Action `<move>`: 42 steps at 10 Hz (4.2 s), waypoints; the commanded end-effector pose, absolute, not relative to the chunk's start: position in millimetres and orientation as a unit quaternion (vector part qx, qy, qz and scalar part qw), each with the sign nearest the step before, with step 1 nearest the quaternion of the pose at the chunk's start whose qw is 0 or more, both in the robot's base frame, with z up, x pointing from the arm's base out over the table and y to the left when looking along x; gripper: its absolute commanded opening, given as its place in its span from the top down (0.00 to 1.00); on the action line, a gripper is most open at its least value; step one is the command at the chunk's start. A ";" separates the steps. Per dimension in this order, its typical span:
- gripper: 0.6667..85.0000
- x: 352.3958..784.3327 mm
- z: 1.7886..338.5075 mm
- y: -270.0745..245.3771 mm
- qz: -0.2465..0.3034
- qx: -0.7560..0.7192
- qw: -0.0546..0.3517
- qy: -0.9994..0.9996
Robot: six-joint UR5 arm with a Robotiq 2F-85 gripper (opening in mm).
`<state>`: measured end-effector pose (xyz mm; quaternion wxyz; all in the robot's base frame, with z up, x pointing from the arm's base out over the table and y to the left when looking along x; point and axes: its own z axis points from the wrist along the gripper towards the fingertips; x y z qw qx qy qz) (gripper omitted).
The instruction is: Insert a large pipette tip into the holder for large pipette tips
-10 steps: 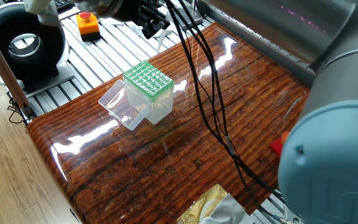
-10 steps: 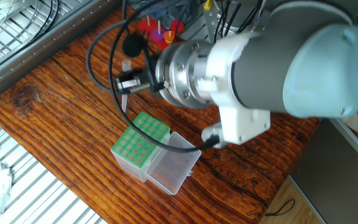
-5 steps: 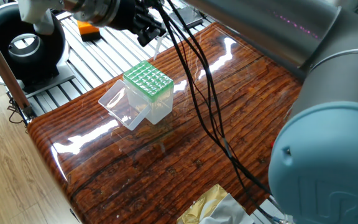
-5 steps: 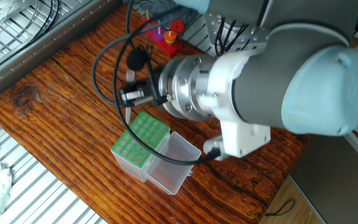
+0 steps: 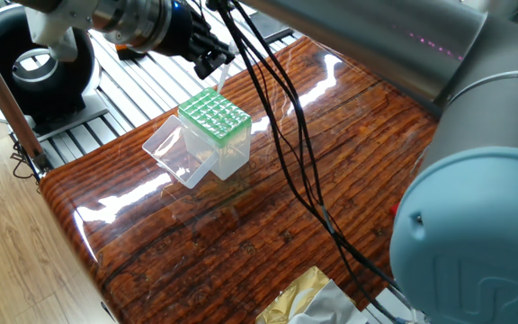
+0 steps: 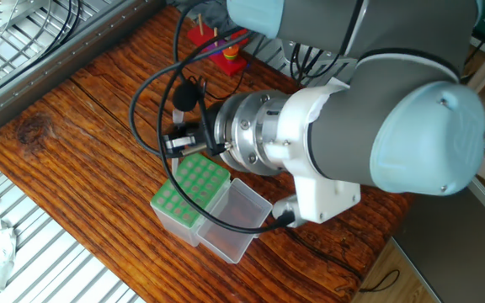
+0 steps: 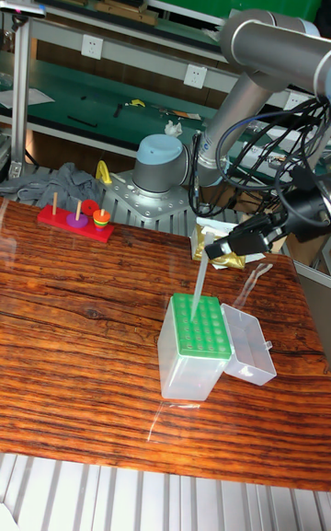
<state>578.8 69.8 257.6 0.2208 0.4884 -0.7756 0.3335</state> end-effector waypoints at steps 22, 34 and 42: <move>1.00 591.1 202.8 59.6 0.326 0.487 0.170 -0.793; 0.49 612.9 206.6 54.8 0.326 0.525 0.130 -0.775; 0.81 599.4 231.8 112.2 0.146 0.420 -0.065 -0.894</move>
